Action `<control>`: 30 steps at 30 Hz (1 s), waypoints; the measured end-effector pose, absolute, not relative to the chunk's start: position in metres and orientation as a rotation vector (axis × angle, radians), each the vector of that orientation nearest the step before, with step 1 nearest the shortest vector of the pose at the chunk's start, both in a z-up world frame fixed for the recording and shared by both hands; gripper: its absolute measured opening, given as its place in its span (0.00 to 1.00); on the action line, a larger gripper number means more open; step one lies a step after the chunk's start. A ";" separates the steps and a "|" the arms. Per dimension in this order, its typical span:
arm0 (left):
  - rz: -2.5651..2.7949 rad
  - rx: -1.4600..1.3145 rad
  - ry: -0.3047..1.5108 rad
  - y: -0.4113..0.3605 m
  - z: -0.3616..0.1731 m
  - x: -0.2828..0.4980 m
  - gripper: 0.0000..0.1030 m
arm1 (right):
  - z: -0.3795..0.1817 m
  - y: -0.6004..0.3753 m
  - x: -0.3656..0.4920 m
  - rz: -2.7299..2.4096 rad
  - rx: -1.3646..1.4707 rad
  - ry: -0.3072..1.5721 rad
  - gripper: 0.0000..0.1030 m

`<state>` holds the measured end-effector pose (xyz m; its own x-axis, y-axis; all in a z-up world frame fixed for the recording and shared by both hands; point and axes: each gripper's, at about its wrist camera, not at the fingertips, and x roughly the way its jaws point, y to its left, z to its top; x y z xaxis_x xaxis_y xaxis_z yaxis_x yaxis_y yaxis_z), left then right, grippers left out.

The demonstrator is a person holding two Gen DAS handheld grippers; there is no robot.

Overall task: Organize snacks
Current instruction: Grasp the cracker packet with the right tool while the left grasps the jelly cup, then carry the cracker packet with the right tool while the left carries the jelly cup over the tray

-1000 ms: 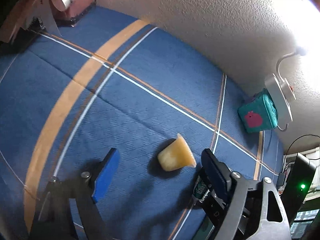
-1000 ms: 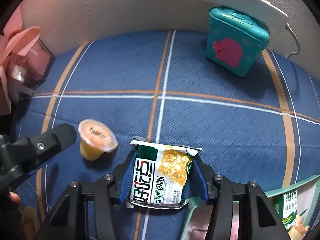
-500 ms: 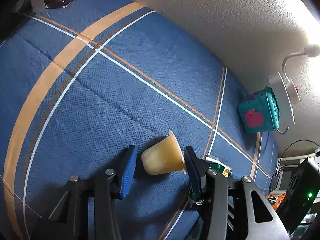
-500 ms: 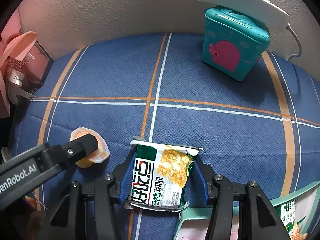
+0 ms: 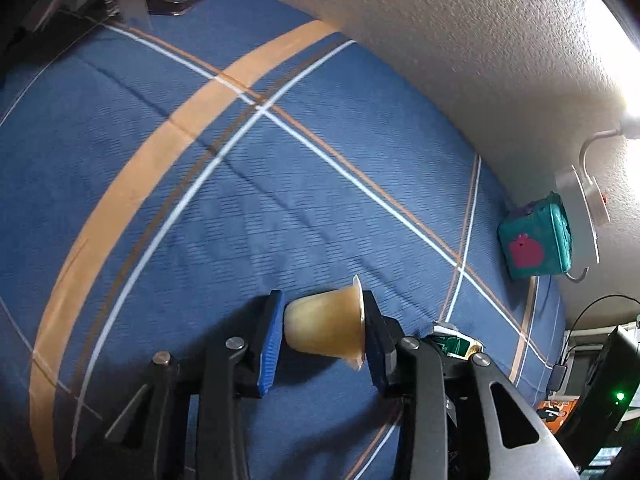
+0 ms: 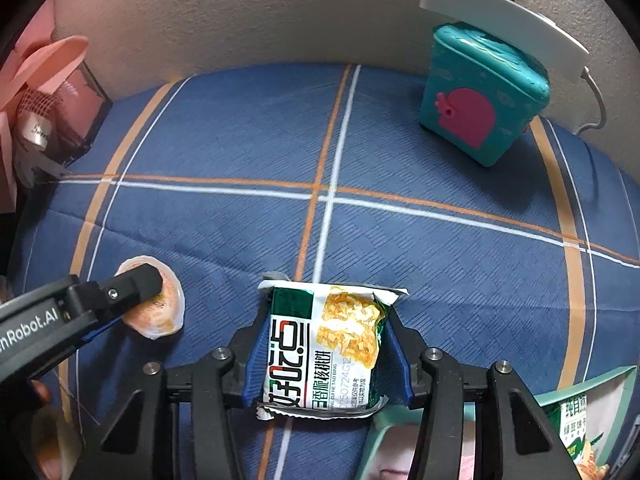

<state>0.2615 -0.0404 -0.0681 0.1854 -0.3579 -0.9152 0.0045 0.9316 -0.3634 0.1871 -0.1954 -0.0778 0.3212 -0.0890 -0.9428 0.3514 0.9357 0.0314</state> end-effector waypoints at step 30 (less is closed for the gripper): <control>-0.073 -0.420 1.294 0.031 -0.035 0.161 0.37 | -0.041 -0.137 0.086 -0.192 0.305 1.175 0.51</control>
<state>0.1606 0.0315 -0.0347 0.2824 -0.2851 -0.9160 -0.1796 0.9222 -0.3424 0.0864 -0.1371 -0.0408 0.3758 0.0104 -0.9266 0.3050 0.9428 0.1343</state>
